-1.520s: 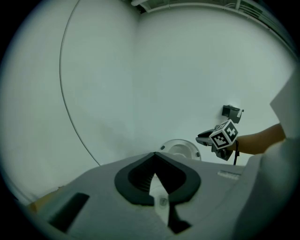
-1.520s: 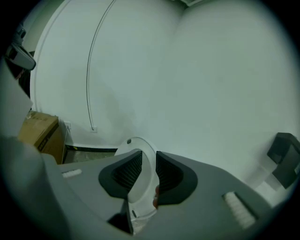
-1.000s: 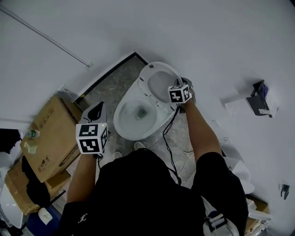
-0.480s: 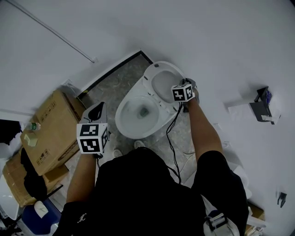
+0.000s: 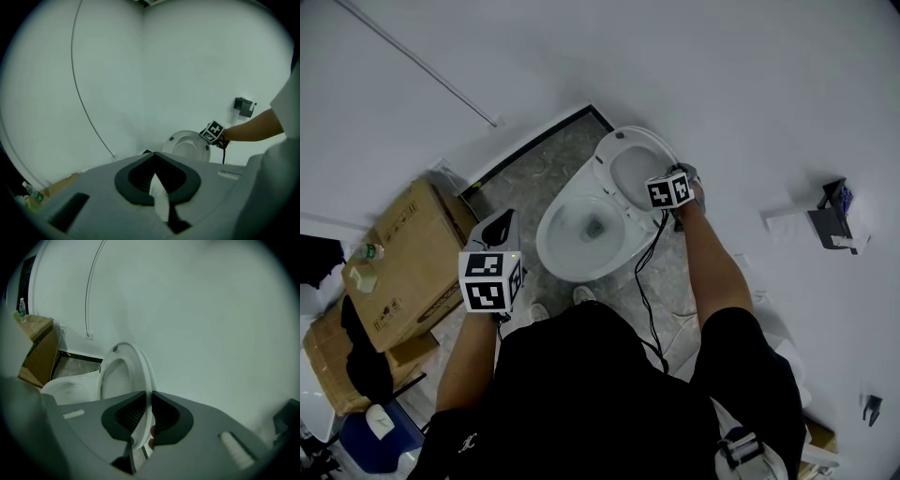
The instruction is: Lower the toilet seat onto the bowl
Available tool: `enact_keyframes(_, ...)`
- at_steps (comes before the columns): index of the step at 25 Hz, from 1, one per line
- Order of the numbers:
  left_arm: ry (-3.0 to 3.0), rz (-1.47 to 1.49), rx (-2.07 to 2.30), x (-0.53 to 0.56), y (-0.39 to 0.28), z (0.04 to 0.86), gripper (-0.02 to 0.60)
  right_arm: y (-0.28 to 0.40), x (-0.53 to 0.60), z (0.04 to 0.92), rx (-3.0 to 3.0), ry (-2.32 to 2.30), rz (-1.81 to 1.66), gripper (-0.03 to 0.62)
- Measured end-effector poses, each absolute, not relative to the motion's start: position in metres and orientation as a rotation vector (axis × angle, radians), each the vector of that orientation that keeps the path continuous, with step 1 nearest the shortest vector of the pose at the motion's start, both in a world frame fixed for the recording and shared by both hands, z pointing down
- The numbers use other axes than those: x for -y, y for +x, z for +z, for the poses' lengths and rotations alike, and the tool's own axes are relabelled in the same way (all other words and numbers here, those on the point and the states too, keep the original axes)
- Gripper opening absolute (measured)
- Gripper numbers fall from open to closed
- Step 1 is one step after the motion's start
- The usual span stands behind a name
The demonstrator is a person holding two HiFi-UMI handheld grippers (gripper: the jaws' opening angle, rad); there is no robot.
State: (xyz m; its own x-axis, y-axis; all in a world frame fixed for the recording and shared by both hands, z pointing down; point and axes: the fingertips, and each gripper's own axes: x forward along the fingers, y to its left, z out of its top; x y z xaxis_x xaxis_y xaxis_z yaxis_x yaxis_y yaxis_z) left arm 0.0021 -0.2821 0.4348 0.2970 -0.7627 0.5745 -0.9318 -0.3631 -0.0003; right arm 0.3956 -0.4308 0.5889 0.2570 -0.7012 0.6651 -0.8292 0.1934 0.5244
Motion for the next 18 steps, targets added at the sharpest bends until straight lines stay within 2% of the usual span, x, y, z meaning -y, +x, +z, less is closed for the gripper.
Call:
enact_keyframes(9, 2.249, 0.717, 1.507, 0.271, -0.003, 0.437, 0.008, 0.364, 0.406, 0.584, 1.547, 1.542, 0.148, 0.057)
enact_keyframes(18, 2.259, 0.707, 1.489, 0.255, -0.007, 0.439, 0.009, 0.301, 0.359, 0.587, 1.701, 1.439, 0.165, 0.059)
